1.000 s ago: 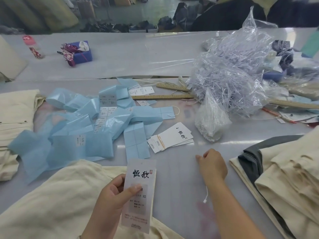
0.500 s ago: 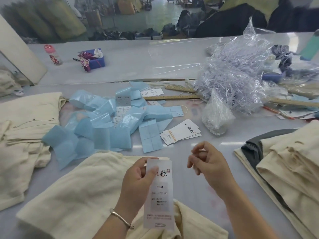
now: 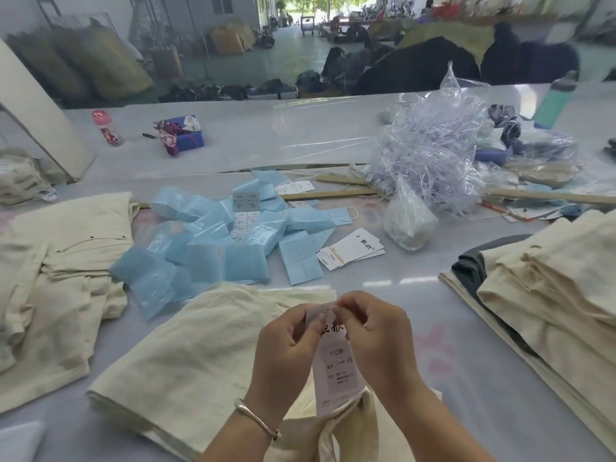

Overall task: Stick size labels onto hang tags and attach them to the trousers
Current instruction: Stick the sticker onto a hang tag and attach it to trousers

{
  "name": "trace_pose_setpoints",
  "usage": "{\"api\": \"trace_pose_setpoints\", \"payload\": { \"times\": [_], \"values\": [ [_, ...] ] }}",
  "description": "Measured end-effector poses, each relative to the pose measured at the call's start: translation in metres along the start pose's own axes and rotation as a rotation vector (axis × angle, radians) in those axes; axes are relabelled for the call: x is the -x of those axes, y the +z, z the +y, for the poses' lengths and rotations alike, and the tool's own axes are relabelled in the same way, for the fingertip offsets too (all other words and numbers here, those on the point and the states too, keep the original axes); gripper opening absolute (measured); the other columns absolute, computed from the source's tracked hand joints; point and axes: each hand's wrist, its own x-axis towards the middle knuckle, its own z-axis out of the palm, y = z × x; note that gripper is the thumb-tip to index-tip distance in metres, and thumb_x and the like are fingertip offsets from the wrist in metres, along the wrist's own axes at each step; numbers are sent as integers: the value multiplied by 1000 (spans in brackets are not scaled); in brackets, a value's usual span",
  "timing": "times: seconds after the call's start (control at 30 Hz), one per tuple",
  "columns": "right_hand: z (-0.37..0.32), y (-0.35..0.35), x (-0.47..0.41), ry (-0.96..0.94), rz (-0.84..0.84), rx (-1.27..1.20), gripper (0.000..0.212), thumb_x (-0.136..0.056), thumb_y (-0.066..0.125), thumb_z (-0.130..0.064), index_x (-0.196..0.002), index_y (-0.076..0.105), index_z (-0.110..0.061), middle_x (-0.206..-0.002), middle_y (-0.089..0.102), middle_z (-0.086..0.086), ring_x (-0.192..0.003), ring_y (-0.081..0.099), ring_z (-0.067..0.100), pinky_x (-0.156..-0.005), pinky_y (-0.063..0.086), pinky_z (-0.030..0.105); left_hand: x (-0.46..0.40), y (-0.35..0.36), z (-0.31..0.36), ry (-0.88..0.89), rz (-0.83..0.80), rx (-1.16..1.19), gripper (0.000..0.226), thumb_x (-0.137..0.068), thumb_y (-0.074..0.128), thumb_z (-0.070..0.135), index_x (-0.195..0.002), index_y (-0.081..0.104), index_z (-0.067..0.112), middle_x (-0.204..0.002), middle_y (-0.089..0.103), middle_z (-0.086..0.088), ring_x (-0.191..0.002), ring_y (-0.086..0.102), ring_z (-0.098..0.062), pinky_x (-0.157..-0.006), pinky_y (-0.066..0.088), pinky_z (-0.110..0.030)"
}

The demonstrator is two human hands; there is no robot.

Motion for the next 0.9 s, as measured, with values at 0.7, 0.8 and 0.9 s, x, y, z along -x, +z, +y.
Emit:
{"api": "trace_pose_setpoints", "payload": {
  "times": [0.7, 0.8, 0.9],
  "values": [
    [-41, 3, 66, 179, 172, -275, 10, -79, 76, -7, -74, 76, -15, -62, 69, -2, -53, 59, 8, -56, 49, 22, 24, -28, 10, -191, -248, 398, 9, -83, 68, 16, -84, 70, 7, -76, 67, -5, -72, 62, -16, -64, 52, -27],
    [-44, -4, 72, 159, 235, -137, 9, -81, 75, -8, -85, 75, -16, -67, 68, -9, -51, 55, 10, -58, 48, 25, 24, -24, 8, -90, -220, 113, 14, -92, 58, 2, -81, 62, 9, -69, 66, 2, -67, 64, -13, -65, 53, -31],
    [-50, -18, 73, -20, 280, 117, 29, -82, 69, -3, -109, 70, -17, -60, 55, -29, -49, 47, 8, -55, 36, 8, 24, -27, 12, 13, -208, -100, 17, -94, 54, 1, -82, 57, 11, -74, 68, 1, -70, 69, -9, -66, 55, -33]
  ]
}}
